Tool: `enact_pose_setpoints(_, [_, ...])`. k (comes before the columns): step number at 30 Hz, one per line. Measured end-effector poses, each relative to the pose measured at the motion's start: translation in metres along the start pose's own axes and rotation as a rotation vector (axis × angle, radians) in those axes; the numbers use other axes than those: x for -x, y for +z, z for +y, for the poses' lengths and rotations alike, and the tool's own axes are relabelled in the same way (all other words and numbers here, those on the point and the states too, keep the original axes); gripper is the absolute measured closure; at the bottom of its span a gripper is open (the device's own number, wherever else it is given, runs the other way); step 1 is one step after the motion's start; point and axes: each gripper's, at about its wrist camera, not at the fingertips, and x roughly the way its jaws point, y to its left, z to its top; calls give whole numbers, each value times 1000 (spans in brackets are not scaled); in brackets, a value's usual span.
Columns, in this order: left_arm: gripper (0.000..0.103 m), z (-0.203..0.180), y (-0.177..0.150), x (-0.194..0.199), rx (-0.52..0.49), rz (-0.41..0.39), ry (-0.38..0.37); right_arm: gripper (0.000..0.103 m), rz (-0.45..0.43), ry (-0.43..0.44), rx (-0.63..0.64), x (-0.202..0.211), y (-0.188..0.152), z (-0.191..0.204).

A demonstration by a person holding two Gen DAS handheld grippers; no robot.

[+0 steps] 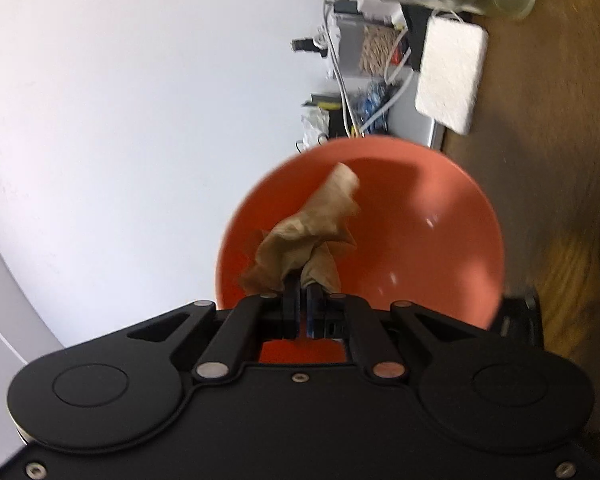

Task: Clean bowl
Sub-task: 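Scrub the paper towel in circles inside the bowl with the right gripper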

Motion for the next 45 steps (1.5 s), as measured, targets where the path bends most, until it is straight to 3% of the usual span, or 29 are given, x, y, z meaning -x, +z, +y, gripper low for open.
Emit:
enact_pose_setpoints(6, [7,-1,1,1,4,-10,-2,97,-60,-55,-11,15,14,-11])
enact_pose_setpoints(17, [7,-1,2,1,5,-12,-2,97,-4,-173,-52,32,2,-42])
enact_pose_setpoints(34, [7,-1,2,1,5,-13,-2,98,-45,-17,88,35,-4,0])
enact_pose_setpoints(39, [7,-1,2,1,5,-12,-2,97,-83,-79,70,31,10,-9])
enact_pose_setpoints(45, [7,-2,2,1,4,-9,-2,97,-43,-207,68,25,7,-17])
